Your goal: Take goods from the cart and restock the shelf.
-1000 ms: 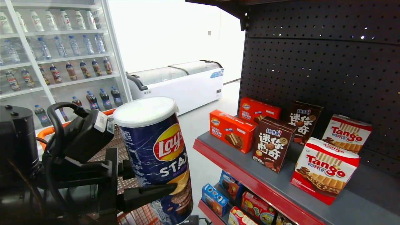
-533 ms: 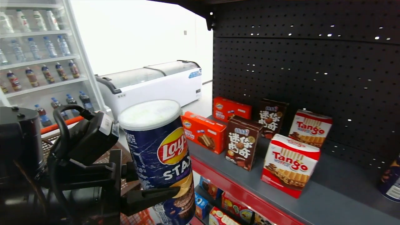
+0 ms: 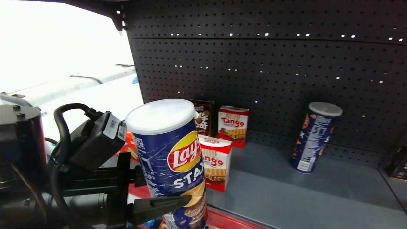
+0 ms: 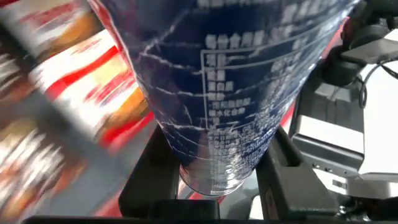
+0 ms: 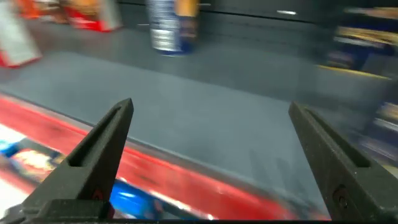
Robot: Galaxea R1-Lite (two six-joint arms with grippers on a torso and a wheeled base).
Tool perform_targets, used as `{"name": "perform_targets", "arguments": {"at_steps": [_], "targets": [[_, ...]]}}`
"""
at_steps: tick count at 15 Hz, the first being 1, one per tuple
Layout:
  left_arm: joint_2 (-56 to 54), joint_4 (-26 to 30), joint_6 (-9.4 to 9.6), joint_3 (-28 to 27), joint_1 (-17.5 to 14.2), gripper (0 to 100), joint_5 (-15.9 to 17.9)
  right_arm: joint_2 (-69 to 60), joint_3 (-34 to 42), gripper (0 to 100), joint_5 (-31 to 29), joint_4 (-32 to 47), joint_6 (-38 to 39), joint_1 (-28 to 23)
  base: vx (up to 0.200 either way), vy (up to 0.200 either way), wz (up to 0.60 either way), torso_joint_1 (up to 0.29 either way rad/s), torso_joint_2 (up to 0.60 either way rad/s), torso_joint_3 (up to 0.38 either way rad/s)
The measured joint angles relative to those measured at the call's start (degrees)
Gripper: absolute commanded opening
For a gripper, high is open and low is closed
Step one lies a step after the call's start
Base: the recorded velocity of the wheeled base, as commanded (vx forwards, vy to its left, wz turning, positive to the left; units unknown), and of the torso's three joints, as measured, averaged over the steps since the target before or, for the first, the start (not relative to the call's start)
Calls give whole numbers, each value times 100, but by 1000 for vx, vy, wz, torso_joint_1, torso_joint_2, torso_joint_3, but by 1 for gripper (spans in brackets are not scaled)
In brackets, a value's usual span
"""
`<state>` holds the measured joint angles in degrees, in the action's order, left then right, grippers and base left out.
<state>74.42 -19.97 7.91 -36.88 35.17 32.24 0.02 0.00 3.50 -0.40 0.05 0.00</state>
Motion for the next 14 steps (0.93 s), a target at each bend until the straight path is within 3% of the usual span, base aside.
{"name": "perform_targets", "arguments": {"at_steps": [6,14], "targets": [[51,0,-1,-11,55,0,-9,0,0,100,0,0,-5,0,0,0,-600,2,5,1],[93,-15,-6,17,16,0,-17,0,0,100,0,5,5,0,0,0,0,0,0,0]]}}
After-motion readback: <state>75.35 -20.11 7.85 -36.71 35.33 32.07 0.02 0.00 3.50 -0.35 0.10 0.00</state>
